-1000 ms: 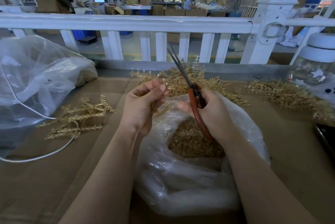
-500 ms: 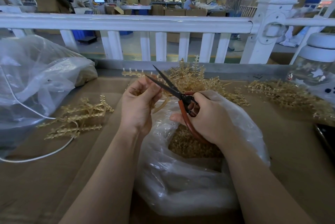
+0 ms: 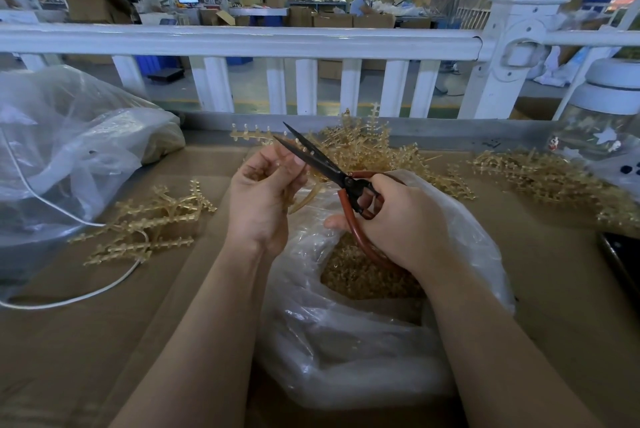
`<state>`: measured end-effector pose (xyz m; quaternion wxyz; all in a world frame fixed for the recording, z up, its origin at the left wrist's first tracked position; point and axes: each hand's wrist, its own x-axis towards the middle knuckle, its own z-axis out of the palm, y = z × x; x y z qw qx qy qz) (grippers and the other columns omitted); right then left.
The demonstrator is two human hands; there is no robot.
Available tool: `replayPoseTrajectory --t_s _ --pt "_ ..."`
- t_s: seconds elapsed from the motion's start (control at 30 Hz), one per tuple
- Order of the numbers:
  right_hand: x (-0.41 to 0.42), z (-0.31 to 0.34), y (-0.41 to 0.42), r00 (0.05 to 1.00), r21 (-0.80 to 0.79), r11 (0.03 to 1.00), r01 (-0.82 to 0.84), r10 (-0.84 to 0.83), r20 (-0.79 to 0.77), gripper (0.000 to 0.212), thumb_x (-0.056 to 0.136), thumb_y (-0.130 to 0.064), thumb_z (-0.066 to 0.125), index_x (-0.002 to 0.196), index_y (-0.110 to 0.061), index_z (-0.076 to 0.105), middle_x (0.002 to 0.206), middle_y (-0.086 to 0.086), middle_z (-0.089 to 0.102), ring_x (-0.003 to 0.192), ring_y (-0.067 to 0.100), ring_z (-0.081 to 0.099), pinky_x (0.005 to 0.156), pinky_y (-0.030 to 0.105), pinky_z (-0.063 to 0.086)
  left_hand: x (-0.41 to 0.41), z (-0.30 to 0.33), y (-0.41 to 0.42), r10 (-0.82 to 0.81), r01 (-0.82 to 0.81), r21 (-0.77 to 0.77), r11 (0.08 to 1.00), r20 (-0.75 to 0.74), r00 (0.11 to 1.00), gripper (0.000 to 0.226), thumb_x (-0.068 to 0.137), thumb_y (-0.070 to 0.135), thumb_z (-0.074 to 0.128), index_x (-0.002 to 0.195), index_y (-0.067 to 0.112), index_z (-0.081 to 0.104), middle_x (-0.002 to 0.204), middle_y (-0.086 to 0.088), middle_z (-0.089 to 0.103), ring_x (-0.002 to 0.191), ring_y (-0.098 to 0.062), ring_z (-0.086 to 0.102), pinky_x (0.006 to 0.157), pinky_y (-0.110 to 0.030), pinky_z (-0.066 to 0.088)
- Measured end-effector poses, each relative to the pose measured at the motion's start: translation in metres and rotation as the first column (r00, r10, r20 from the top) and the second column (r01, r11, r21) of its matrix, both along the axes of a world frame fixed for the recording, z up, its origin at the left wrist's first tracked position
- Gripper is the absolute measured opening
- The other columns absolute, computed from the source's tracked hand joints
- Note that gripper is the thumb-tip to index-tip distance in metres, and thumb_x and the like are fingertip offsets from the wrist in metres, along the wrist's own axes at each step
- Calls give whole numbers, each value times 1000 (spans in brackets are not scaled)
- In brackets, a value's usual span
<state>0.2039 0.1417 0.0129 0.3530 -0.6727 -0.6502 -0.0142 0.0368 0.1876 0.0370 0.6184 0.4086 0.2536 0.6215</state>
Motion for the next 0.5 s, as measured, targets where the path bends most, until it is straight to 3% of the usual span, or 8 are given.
replayPoseTrajectory --t_s 0.17,0.33,0.5 --pt "0 0 -1 1000 9 1000 -21 21 3 76 53 -100 37 77 -31 58 66 -21 56 59 -3 54 49 10 36 -2 -1 1 -24 24 -16 1000 10 1000 10 84 -4 64 85 6 62 88 -10 63 71 -13 60 69 -21 50" --pt "0 -1 0 998 -23 998 -60 60 -31 80 55 -97 43 89 -29 66 73 -22 61 64 -2 58 54 11 44 -4 -1 2 -47 48 -29 998 14 999 13 84 -3 64 78 9 63 81 -7 65 68 -11 61 64 -19 49" --pt "0 -1 0 998 1 999 -54 54 -37 72 56 -96 46 77 -29 60 67 -21 58 59 -1 57 51 10 43 -3 1 1 -28 28 -11 1000 10 1000 13 88 -4 61 80 6 63 76 -7 64 57 -7 58 54 -17 45"
